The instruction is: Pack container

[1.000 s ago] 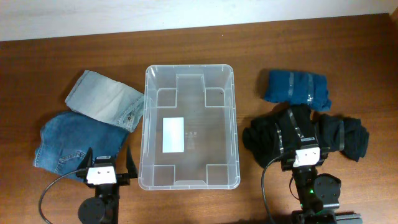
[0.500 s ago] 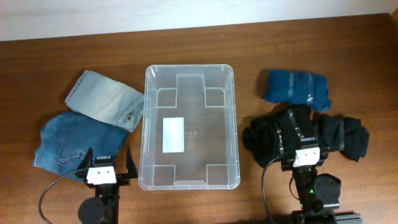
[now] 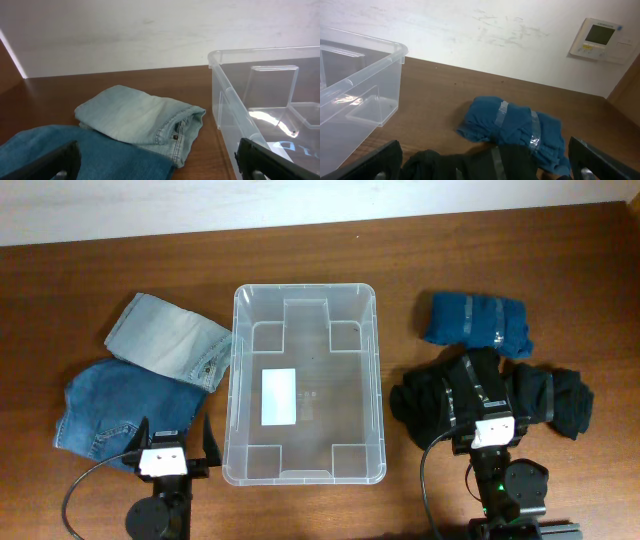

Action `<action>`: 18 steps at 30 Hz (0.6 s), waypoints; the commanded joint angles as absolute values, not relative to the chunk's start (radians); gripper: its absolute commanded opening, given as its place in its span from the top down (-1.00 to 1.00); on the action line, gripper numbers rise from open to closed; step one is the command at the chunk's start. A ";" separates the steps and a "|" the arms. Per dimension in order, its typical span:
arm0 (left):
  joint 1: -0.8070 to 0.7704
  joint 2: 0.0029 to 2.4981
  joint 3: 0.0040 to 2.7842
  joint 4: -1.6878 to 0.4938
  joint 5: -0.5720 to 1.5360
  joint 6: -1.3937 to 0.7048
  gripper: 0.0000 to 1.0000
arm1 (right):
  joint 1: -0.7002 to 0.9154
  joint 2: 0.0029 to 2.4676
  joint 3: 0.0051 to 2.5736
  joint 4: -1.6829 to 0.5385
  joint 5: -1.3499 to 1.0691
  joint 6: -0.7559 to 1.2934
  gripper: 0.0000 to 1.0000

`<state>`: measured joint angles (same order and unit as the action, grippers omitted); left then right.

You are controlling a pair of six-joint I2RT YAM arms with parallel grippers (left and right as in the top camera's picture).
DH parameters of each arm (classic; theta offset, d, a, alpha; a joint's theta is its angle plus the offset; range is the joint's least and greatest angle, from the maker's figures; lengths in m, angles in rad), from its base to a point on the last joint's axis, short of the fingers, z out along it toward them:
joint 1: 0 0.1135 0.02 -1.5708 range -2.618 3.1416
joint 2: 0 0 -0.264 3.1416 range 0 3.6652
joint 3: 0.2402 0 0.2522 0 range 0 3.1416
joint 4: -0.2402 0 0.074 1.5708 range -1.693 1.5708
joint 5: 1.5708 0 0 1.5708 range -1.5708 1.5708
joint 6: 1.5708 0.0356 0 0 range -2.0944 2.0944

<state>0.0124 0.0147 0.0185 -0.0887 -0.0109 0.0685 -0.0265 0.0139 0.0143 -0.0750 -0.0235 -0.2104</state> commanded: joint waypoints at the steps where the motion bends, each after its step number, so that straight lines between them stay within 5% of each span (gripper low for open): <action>1: 0.014 0.006 0.014 -0.091 -0.007 0.084 -0.99 | -0.033 0.004 0.006 -0.075 -0.015 -0.209 -0.97; 10: 0.014 0.006 0.014 -0.091 -0.007 0.084 -0.99 | -0.033 0.004 0.006 -0.074 -0.022 -0.209 -0.97; 18: 0.014 0.006 0.014 -0.091 -0.007 0.060 -0.99 | -0.033 0.006 0.011 -0.071 -0.049 -0.012 -0.97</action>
<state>0.0124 0.0147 0.0185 -0.0891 -0.0109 0.0681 -0.0265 0.0139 0.0143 -0.0742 -0.0357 -0.1078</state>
